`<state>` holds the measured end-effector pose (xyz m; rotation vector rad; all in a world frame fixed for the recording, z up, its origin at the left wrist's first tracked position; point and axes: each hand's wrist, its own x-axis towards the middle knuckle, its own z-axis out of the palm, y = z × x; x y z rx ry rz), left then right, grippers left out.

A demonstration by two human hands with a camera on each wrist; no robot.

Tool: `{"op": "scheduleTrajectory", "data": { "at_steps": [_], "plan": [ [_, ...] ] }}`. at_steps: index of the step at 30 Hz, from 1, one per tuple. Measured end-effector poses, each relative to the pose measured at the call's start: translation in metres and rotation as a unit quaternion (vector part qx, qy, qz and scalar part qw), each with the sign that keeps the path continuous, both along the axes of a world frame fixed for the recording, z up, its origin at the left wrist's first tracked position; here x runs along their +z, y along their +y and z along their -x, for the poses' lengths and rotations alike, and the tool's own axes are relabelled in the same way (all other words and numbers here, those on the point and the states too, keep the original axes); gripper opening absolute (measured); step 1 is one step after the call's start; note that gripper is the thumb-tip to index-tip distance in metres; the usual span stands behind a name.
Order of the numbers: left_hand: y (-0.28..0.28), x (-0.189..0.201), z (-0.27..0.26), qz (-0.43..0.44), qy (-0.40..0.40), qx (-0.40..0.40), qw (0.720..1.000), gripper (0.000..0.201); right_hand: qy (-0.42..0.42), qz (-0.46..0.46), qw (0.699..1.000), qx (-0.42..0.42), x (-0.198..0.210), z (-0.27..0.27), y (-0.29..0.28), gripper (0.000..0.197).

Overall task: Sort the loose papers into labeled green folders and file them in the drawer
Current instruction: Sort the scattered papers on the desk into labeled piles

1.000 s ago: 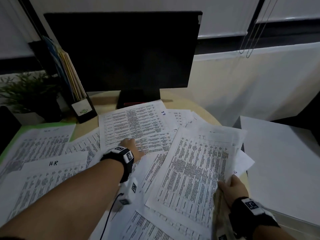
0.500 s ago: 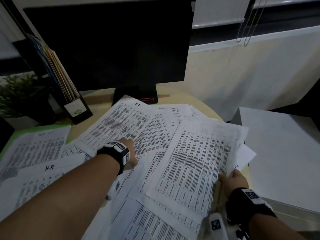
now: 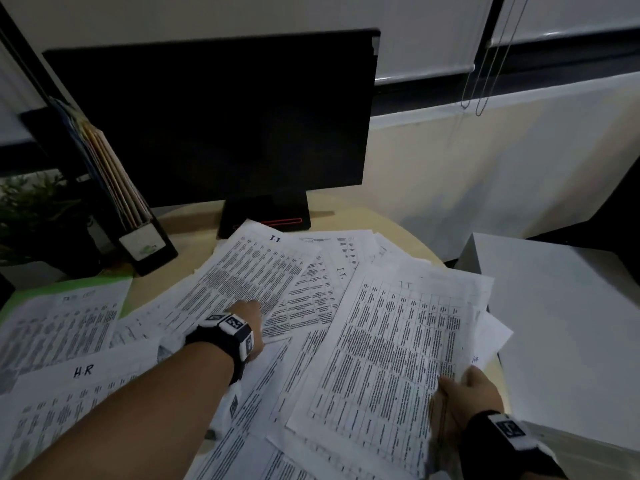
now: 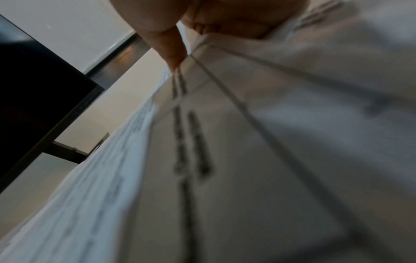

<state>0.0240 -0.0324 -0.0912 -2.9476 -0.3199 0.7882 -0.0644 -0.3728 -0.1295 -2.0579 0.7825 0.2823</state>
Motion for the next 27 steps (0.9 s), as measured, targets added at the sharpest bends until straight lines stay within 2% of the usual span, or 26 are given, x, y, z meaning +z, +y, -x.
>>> {"op": "scheduleTrajectory", "data": {
  "at_steps": [3,5,7,8,11,13,15,17,19,21,25,27],
  "plan": [
    [0.003,0.002,-0.007,0.021,0.006,0.005,1.0,0.04,-0.002,-0.002,1.0,0.002,0.0,-0.001,0.0,0.015],
    [0.004,0.005,-0.007,0.058,-0.015,0.059,0.996,0.034,-0.005,0.001,1.0,-0.001,-0.001,-0.001,0.0,0.022],
    [0.005,0.005,-0.005,0.091,-0.038,0.117,0.988,0.042,-0.007,0.002,1.0,-0.003,-0.002,0.0,0.0,0.021],
    [0.004,0.008,-0.004,0.103,-0.054,0.131,0.985,0.038,-0.007,0.001,1.0,-0.003,-0.002,0.0,0.0,0.019],
    [-0.003,0.021,0.0,0.159,-0.174,0.157,0.959,0.017,-0.006,-0.005,1.0,-0.001,0.0,0.001,0.0,0.014],
    [-0.018,0.035,0.007,0.212,-0.248,0.147,0.934,0.02,-0.003,-0.003,1.0,0.001,0.001,0.001,0.0,0.011],
    [-0.042,0.052,0.018,0.262,-0.269,0.125,0.918,0.019,0.006,-0.004,1.0,0.001,0.002,0.0,0.0,0.011],
    [-0.067,0.063,0.031,0.284,-0.248,0.077,0.923,0.014,0.014,-0.004,1.0,0.001,0.002,0.0,0.0,0.012],
    [-0.092,0.065,0.045,0.241,-0.194,-0.006,0.951,0.012,0.021,-0.001,1.0,0.004,0.003,0.0,0.001,0.014],
    [-0.11,0.054,0.056,0.205,-0.133,-0.067,0.967,0.012,0.02,-0.002,1.0,0.006,0.006,0.001,0.001,0.016],
    [-0.134,0.028,0.075,0.215,0.009,-0.093,0.972,0.009,-0.006,-0.037,0.999,-0.032,0.004,0.002,0.0,0.039],
    [-0.14,0.025,0.081,0.204,0.044,-0.096,0.973,0.014,-0.022,-0.068,0.995,-0.069,0.003,0.002,-0.001,0.055]
  ]
}}
